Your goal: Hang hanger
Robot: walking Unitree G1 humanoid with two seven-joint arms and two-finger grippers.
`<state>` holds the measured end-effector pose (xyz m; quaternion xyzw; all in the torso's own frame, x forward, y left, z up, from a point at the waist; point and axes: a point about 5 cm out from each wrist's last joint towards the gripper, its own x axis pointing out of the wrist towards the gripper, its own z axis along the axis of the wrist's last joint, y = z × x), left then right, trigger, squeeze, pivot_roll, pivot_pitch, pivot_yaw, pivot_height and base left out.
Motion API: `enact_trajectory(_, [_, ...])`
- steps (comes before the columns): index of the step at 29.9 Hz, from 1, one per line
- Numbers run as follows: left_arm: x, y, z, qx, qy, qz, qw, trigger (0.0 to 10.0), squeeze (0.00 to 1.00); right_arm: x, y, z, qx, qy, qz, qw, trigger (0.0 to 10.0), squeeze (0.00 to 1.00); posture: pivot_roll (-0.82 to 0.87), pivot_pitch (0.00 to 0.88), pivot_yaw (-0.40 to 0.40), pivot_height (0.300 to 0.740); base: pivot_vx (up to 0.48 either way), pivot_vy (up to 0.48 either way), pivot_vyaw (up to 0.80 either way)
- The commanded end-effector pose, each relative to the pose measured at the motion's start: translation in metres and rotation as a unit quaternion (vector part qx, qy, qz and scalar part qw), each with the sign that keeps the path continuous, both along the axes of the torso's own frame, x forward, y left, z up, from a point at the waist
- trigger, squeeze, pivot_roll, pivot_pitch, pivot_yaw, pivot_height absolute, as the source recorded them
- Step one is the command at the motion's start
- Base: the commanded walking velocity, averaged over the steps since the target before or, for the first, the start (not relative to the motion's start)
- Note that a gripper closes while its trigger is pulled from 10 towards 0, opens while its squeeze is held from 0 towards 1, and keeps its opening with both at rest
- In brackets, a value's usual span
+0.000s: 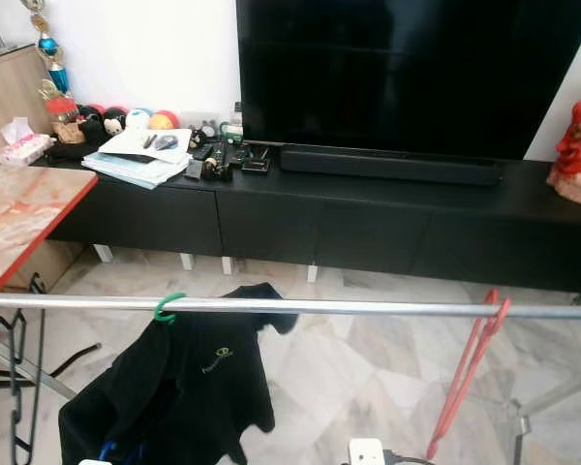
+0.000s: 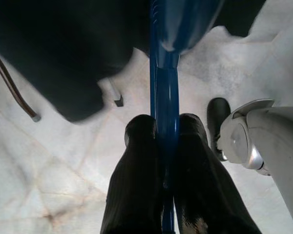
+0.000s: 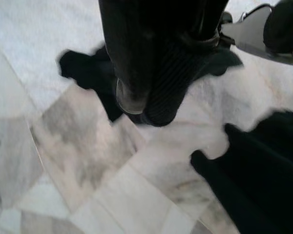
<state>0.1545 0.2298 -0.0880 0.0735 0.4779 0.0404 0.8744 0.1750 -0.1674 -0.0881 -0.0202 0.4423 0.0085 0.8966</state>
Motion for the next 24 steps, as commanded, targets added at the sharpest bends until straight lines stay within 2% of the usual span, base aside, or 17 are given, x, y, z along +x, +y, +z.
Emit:
enact_trajectory(1, [-0.003, -0.005, -0.002, -0.003, 0.006, -0.009, 1.000, 10.0, 0.00, 0.001, -0.005, 0.001, -0.007, -0.001, -0.006, 1.000, 10.0, 0.00, 0.12, 0.000, 0.014, 0.740, 0.000, 0.000, 0.00])
enact_trajectory(3, [-0.003, -0.005, -0.003, -0.005, 0.005, -0.009, 1.000, 10.0, 0.00, 0.001, -0.006, 0.001, -0.008, -0.001, -0.011, 1.000, 10.0, 0.00, 0.12, 0.000, 0.015, 0.740, 0.000, 0.000, 0.00])
enact_trajectory(24, [-0.006, -0.006, -0.004, -0.007, 0.012, -0.008, 1.000, 10.0, 0.00, -0.006, -0.019, -0.001, -0.014, 0.016, -0.020, 1.000, 10.0, 0.00, 0.13, 0.000, 0.011, 0.740, -0.276, 0.000, 0.00])
